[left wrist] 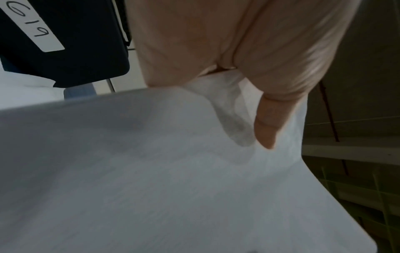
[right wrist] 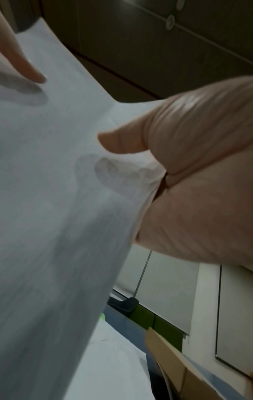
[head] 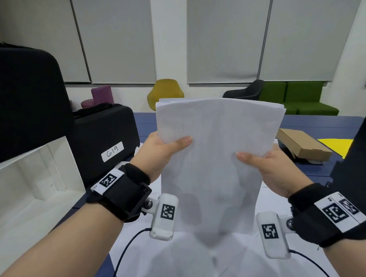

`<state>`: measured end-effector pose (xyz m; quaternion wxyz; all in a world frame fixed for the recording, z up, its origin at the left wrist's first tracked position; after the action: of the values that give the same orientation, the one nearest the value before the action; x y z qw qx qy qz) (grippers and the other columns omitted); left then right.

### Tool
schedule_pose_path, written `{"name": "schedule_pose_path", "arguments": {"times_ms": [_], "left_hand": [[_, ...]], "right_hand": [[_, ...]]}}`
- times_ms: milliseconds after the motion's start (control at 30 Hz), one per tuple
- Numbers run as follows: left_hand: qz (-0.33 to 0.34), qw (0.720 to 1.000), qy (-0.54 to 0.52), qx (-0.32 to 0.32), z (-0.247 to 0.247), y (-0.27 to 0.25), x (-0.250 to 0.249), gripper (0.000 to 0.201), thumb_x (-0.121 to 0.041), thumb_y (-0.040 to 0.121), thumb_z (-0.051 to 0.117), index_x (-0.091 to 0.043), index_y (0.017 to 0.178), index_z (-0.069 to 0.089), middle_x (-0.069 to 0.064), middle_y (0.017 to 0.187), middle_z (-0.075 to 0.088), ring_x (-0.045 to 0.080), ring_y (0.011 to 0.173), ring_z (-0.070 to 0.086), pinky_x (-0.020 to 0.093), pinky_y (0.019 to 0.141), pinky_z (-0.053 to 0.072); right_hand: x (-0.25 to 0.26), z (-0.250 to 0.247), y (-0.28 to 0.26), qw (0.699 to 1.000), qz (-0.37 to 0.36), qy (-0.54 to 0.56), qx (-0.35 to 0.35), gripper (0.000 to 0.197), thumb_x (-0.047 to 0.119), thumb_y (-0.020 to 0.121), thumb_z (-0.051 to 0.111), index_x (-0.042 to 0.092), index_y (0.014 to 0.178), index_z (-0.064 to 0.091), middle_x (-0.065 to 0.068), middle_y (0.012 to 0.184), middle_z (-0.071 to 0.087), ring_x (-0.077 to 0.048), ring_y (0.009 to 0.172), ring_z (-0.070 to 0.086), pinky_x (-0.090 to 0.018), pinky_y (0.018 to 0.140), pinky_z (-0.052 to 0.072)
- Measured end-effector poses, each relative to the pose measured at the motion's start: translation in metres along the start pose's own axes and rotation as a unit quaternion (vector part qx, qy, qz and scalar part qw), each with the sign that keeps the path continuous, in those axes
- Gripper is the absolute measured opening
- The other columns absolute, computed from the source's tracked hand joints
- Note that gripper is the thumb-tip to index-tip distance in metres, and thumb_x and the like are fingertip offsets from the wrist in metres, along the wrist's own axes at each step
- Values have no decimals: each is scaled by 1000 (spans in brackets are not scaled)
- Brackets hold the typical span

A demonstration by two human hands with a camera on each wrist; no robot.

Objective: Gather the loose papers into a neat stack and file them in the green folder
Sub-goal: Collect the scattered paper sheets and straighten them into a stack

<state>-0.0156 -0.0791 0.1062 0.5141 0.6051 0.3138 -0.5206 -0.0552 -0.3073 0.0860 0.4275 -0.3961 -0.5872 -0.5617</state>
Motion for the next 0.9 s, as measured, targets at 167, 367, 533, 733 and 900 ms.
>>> {"name": "schedule_pose_path", "arguments": {"times_ms": [167,367,533,733,900], "left_hand": [[21,999,4,-37,5,0,-11,21,-9,89,66,-12,110,69,8,109,74,27,103,70,50,99,50],[106,993,-6,-55,3,-2,-38,31,-6,86,67,-15,114,61,6,108,72,22,99,69,39,89,56],[254,953,112,-121,-1,-8,-56,47,-6,89,57,-38,122,47,11,114,62,26,99,63,54,96,50],[276,927,213,-140,4,-6,-60,27,-10,90,60,-26,112,55,-4,108,62,11,97,62,36,92,52],[274,930,200,-140,3,-4,-60,29,-13,89,63,-25,112,53,-6,103,63,7,91,63,27,84,53]], "right_hand": [[9,-4,5,998,-20,-26,-50,17,16,87,66,22,102,72,-1,108,74,-23,104,69,-45,95,51],[30,-8,5,998,-51,18,-38,44,18,70,71,11,114,65,-5,112,73,-24,106,68,-35,90,55],[35,-6,4,996,-70,16,-46,45,15,73,70,13,117,61,-3,111,73,-24,105,68,-37,87,55],[65,-7,-8,946,-267,-76,-165,57,0,94,57,34,135,37,-18,114,61,-23,96,62,-40,86,56],[70,-6,-8,919,-293,-200,-173,43,2,95,55,29,128,48,18,122,56,-16,117,55,-50,102,45]]}}
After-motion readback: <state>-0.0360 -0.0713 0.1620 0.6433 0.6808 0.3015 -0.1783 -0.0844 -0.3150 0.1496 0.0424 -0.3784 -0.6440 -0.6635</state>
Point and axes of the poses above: each hand's wrist, its own y-axis towards the middle knuckle, its own z-axis out of the palm, x = y × z, the point moved 6 cm from there along y, towards the middle knuckle
